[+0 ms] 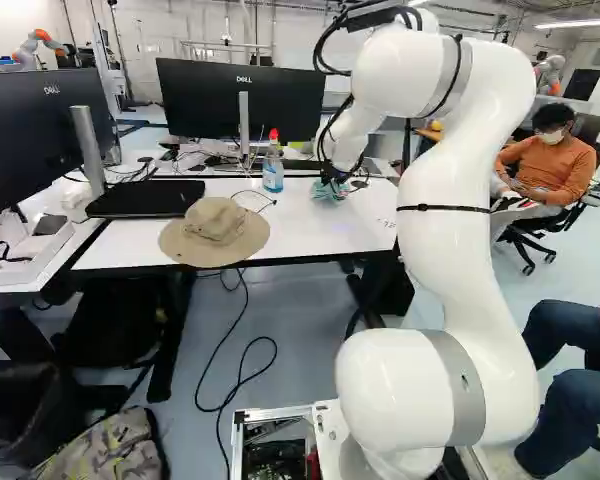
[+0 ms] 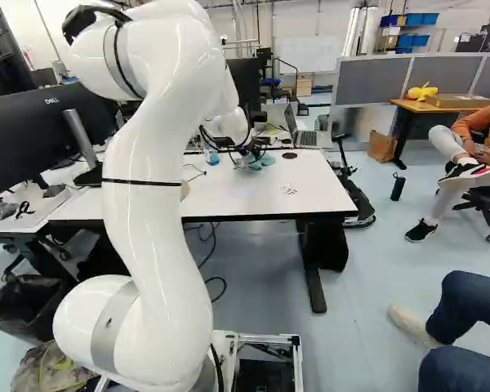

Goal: Clean the table with the green towel

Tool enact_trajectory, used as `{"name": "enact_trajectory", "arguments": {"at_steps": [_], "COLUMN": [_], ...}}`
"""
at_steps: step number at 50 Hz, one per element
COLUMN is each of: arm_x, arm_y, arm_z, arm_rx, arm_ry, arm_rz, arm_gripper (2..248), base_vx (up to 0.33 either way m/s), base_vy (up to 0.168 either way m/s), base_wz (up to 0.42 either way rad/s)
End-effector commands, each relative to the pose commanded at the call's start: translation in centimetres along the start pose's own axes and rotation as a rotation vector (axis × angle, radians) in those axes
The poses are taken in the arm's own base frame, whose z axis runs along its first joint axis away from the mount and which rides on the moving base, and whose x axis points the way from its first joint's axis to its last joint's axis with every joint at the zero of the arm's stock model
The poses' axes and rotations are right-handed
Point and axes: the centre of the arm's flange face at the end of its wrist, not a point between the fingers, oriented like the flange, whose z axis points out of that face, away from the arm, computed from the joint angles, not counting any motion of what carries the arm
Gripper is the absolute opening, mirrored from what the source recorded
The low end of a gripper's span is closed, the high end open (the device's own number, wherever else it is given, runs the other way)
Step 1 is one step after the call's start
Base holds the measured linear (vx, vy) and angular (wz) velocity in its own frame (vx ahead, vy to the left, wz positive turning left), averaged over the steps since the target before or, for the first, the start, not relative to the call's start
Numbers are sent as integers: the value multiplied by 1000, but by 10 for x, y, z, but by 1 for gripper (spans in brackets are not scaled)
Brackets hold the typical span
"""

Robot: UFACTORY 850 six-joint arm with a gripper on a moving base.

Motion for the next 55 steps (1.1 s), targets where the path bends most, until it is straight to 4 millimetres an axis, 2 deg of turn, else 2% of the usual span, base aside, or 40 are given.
{"name": "enact_trajectory", "arguments": {"at_steps": [34,55], "arm_x": [-45,-73], "arm_y": [-29,-24], "arm_z": [-87,-114], "arm_rx": [31,28], "arm_ry": [-235,-254], "arm_rz": [-43,-40], "arm_gripper": [57,57], "base_vx": [0,0], "base_vy": [0,0], "base_wz": [0,0]}}
